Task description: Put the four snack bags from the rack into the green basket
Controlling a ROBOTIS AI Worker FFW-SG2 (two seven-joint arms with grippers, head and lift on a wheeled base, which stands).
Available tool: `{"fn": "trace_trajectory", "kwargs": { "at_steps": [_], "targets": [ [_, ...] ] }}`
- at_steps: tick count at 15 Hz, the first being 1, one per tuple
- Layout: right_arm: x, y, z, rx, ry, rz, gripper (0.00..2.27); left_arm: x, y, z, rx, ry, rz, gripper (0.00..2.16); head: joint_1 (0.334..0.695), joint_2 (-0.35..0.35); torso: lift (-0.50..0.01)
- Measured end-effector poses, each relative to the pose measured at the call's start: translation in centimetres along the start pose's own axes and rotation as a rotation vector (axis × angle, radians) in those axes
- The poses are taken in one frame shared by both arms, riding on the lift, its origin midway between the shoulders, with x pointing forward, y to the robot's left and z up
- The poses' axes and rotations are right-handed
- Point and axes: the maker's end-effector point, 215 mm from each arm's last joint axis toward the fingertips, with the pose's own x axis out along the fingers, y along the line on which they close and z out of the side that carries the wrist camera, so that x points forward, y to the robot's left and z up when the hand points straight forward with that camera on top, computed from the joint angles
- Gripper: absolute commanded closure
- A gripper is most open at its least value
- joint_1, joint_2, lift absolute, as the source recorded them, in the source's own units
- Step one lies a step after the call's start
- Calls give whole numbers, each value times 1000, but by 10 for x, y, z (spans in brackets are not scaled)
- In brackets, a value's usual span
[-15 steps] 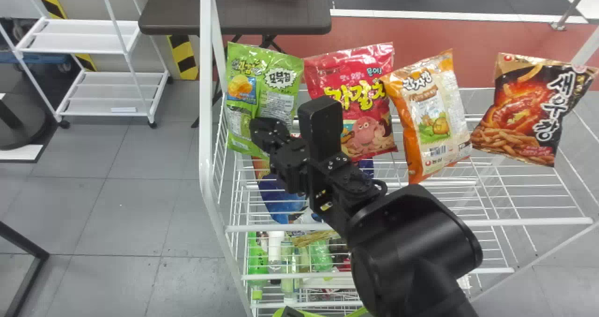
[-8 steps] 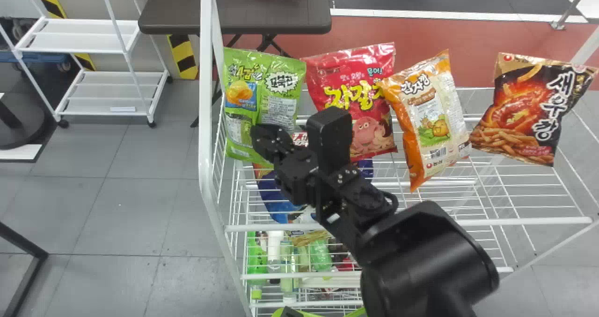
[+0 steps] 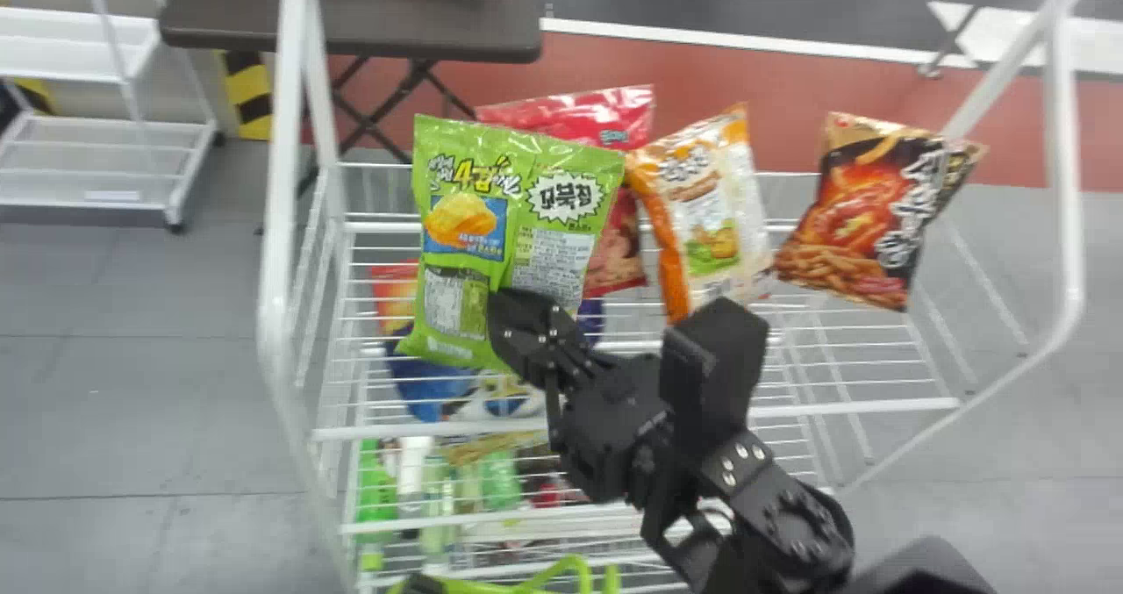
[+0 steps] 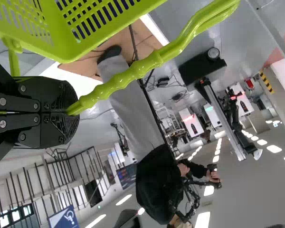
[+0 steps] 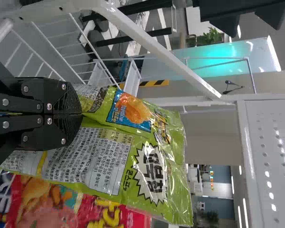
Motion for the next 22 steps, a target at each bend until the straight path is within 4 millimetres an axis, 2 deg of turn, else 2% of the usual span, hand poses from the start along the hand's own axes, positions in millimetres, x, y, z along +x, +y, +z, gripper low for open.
{"fn": "trace_trajectory", "kwargs": {
  "at_steps": [1, 3, 7, 11, 13, 17, 22],
  "targets": [
    [-20, -2, 1, -6, 15, 6, 2213, -3, 1, 1, 2, -13, 7, 2132, 695, -350, -6],
    [-46, -5, -14, -16, 106, 26, 2213, -10, 0, 3, 9, -51, 22, 2132, 695, -350, -6],
    [-99, -18, -78, 30, 373, 20, 2216, -29, 2, 15, 21, -107, 46, 2132, 695, -350, -6],
    [-134, -39, -106, 44, 508, -23, 2213, -40, 9, 21, 24, -132, 79, 2132, 695, -350, -6],
    [-149, -40, -122, 64, 571, -18, 2216, -42, 10, 22, 26, -133, 84, 2132, 695, -350, -6],
    [-173, -14, -174, 159, 720, 28, 2216, -40, 10, 24, 25, -135, 88, 2132, 695, -350, -6],
    [-163, 26, -228, 286, 754, 75, 2213, -34, 10, 22, 26, -121, 94, 2132, 695, -350, -6]
  ]
}}
